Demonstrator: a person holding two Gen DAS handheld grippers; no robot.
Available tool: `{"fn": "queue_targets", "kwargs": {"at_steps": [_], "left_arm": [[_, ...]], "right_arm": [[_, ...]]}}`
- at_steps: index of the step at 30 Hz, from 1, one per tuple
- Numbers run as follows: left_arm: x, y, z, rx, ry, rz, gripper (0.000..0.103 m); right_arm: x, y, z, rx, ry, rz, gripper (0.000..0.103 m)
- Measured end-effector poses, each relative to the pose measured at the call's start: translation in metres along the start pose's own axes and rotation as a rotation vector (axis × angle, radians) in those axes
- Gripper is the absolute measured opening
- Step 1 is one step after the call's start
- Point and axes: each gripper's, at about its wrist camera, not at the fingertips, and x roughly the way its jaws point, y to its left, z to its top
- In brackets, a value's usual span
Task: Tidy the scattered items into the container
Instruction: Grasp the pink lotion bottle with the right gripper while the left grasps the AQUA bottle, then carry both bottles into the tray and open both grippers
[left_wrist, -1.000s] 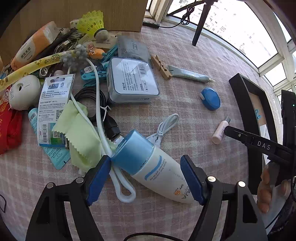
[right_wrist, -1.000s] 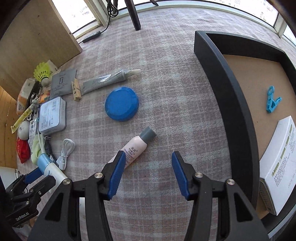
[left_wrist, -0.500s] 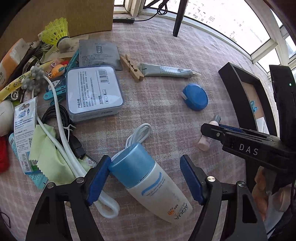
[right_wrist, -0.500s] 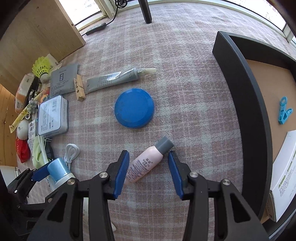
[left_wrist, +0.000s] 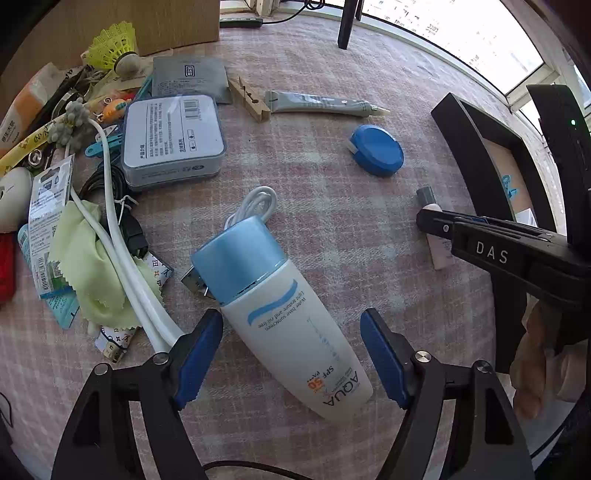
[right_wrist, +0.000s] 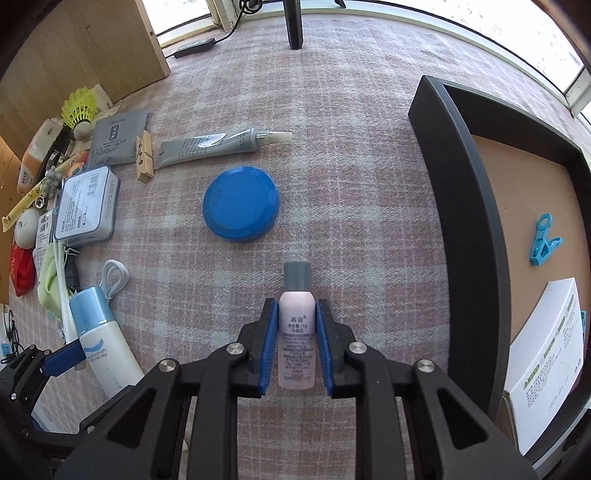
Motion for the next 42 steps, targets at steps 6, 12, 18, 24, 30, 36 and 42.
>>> {"fn": "queue_targets", "kwargs": {"at_steps": [6,12,18,24,30,36,42], "left_arm": [[0.007,-0.016,0.000,0.073,-0.049,0.039,0.048],[-0.003,-0.017,-0.002,0.080,-0.063,-0.033,0.035],[-0.022,-0.022,0.001,0.096,-0.103,-0.067,0.032],[-0.029,-0.024,0.004,0.094,-0.115,-0.119,0.032],[-0.046,-0.040,0.016,0.123,-0.152,-0.143,0.032],[-0.062,-0.078,0.037,0.178,-0.187,-0.181,0.032],[-0.077,-0.134,0.063,0.261,-0.223,-0.229,0.032]], "right_arm": [[-0.005,-0.014,-0.014,0.024,-0.015,0.008,0.020],[-0.009,-0.035,-0.023,0.060,-0.033,0.031,0.020],[-0.019,-0.046,-0.028,0.085,-0.062,0.060,0.020],[-0.036,-0.047,-0.026,0.112,-0.088,0.061,0.020],[-0.052,-0.052,-0.018,0.133,-0.128,0.072,0.020],[-0.082,-0.078,-0.017,0.184,-0.200,0.057,0.020],[-0.115,-0.136,-0.010,0.287,-0.259,0.013,0.020]]}}
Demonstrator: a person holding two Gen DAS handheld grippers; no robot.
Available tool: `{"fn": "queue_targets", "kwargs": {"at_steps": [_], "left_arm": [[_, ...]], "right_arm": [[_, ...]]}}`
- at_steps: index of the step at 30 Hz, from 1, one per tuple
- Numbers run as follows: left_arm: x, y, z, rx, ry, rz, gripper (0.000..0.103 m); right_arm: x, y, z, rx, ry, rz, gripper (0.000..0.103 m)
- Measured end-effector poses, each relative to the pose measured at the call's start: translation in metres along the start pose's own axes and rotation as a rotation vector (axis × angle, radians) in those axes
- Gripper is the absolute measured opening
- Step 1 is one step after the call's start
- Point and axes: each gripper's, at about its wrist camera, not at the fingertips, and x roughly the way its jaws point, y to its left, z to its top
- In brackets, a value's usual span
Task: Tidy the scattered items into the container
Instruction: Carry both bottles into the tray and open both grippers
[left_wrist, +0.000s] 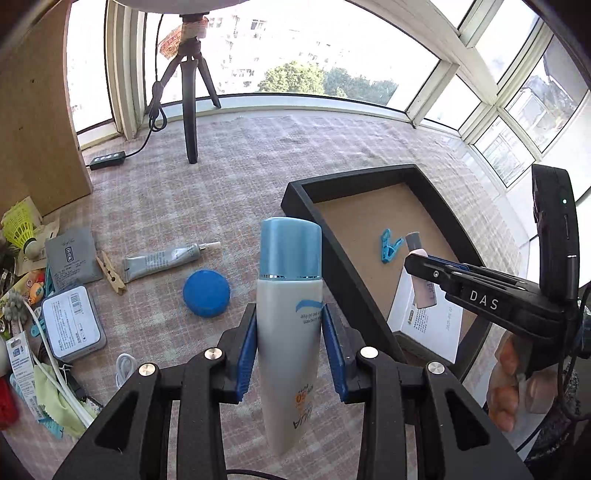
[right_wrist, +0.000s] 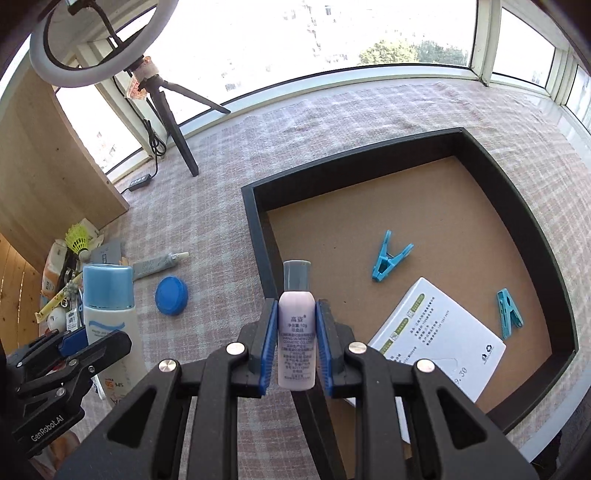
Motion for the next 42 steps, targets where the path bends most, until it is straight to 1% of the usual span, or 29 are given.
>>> {"fn": "queue_targets", "kwargs": {"at_steps": [5,10,14,17,18,19,20,21,22,23,25,29,31,34,39,42], "left_arm": [[0.014,-0.043,0.030,0.054,-0.002,-0.046,0.032],[0.032,-0.086,0.053,0.104,0.007,-0.083,0.032],[0.046,-0.115,0.066,0.143,0.011,-0.095,0.032],[0.051,-0.130,0.073,0.141,-0.002,-0.110,0.033],[0.052,-0.133,0.074,0.135,-0.007,-0.111,0.034],[0.053,-0.136,0.075,0.131,-0.001,-0.107,0.052],[0.054,-0.137,0.075,0.129,0.001,-0.110,0.063],[0.053,-0.138,0.074,0.132,-0.006,-0.113,0.071],[0.051,-0.138,0.073,0.140,-0.014,-0.101,0.071],[0.049,-0.137,0.072,0.147,-0.020,-0.086,0.071],[0.046,-0.131,0.070,0.149,-0.020,-0.079,0.071],[0.034,-0.110,0.062,0.133,-0.029,-0.052,0.069],[0.028,-0.096,0.057,0.130,-0.030,-0.034,0.069],[0.017,-0.068,0.048,0.107,-0.025,-0.009,0.068],[-0.002,-0.022,0.032,0.082,-0.021,0.050,0.066],[-0.012,0.006,0.020,0.059,-0.011,0.075,0.066]], "right_arm": [[-0.017,-0.045,0.020,0.071,-0.033,-0.054,0.020],[-0.024,-0.086,0.029,0.124,-0.048,-0.107,0.020],[-0.027,-0.115,0.031,0.166,-0.054,-0.145,0.020],[-0.029,-0.134,0.032,0.190,-0.061,-0.168,0.020],[-0.031,-0.138,0.032,0.195,-0.075,-0.165,0.021],[-0.033,-0.142,0.032,0.197,-0.089,-0.167,0.025],[-0.034,-0.145,0.033,0.199,-0.089,-0.180,0.044],[-0.035,-0.148,0.033,0.202,-0.096,-0.188,0.055],[-0.037,-0.149,0.033,0.201,-0.114,-0.182,0.068],[-0.039,-0.149,0.032,0.196,-0.126,-0.174,0.071],[-0.038,-0.147,0.031,0.183,-0.121,-0.169,0.070],[-0.036,-0.132,0.027,0.142,-0.137,-0.186,0.070],[-0.035,-0.122,0.025,0.119,-0.139,-0.179,0.070],[-0.034,-0.101,0.019,0.076,-0.136,-0.164,0.070],[-0.034,-0.056,0.009,-0.045,-0.150,-0.162,0.070],[-0.034,-0.028,0.003,-0.110,-0.155,-0.125,0.070]]}}
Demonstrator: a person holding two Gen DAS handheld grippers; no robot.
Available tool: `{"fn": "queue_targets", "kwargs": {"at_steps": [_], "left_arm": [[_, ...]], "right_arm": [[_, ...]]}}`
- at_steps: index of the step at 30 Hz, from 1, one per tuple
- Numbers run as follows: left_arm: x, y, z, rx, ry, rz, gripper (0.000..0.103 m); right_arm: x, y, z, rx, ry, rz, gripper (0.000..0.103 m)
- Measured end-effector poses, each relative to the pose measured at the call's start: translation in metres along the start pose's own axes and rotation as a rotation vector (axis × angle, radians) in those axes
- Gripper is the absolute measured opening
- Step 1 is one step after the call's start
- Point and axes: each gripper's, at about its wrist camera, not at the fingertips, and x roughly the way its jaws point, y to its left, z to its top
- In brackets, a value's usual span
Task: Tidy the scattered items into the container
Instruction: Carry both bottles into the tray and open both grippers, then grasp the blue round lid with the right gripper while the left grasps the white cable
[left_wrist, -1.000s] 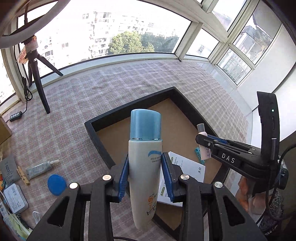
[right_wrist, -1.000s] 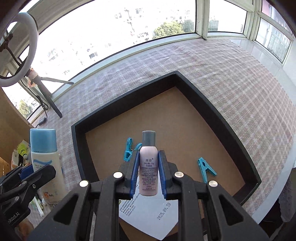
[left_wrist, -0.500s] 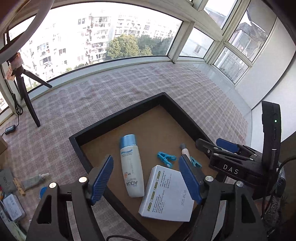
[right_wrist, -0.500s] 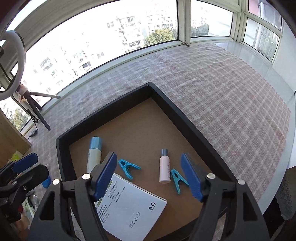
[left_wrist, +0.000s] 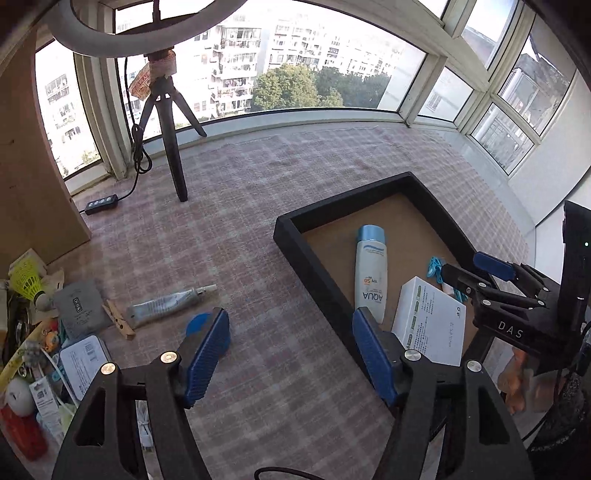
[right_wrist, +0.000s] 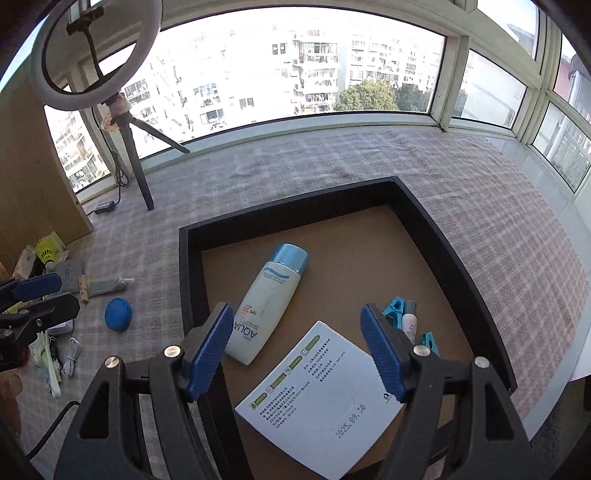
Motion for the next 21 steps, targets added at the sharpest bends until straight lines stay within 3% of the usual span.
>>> {"fn": "queue_targets", "kwargs": {"at_steps": [5,10,21], "left_arm": [[-0.007,0.045,-0.029,-0.016,0.029,0.054,0.066],[-0.002,0.088,-0.058,-0.066,0.085,0.066,0.058],[0.030,0.124,-0.103,-0.116,0.190,0.070,0.050]], "right_arm": [[0.001,0.048,-0.006,-0.105,0.004,0.040,0.070],[0.009,0.097,-0.012,-0.213,0.039,0.103,0.070],[0.049,0.188,-0.024,-0.464,0.137,0.198,0.070]]}}
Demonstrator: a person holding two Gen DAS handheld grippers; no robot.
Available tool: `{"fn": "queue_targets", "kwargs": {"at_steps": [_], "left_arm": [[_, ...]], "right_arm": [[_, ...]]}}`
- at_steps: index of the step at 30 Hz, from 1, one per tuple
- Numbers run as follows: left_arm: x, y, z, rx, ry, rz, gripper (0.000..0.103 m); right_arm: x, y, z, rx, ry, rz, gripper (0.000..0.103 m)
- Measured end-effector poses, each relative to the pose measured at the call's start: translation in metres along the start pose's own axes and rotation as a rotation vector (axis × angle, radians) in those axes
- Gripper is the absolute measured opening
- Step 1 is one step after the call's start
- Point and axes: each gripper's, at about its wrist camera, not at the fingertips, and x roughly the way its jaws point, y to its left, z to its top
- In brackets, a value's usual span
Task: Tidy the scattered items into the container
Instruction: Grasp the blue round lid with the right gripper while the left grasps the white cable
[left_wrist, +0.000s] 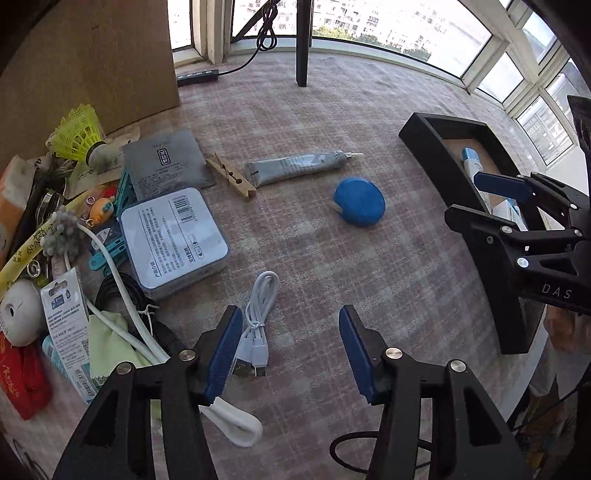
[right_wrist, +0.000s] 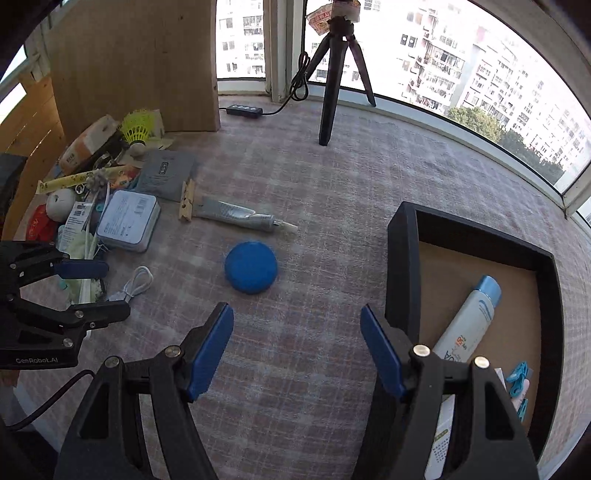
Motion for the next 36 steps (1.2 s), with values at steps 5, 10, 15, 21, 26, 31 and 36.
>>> {"fn": "queue_targets", "kwargs": {"at_steps": [5,10,15,21,26,31,36], "left_arm": [[0.012,0.005,-0.004,-0.010,0.019,0.035,0.050],[0.020,0.011,-0.008,-0.024,0.033,0.044,0.046],[0.027,0.015,-0.008,-0.049,0.044,0.053,0.042],[0.029,0.010,-0.005,-0.040,0.040,0.063,0.035],[0.030,0.006,-0.004,-0.026,0.035,0.076,0.026],[0.029,0.011,-0.007,-0.057,0.029,0.058,0.012],[0.026,0.010,-0.009,-0.079,0.018,0.035,0.012]], "right_arm": [[0.030,0.013,0.011,-0.064,0.039,0.040,0.070],[0.056,0.019,0.020,-0.109,0.074,0.054,0.070],[0.074,0.024,0.025,-0.148,0.096,0.048,0.070],[0.086,0.027,0.027,-0.156,0.116,0.065,0.070],[0.090,0.031,0.028,-0.157,0.123,0.076,0.069],[0.088,0.032,0.030,-0.134,0.128,0.094,0.049],[0.088,0.032,0.031,-0.105,0.124,0.106,0.049]]}}
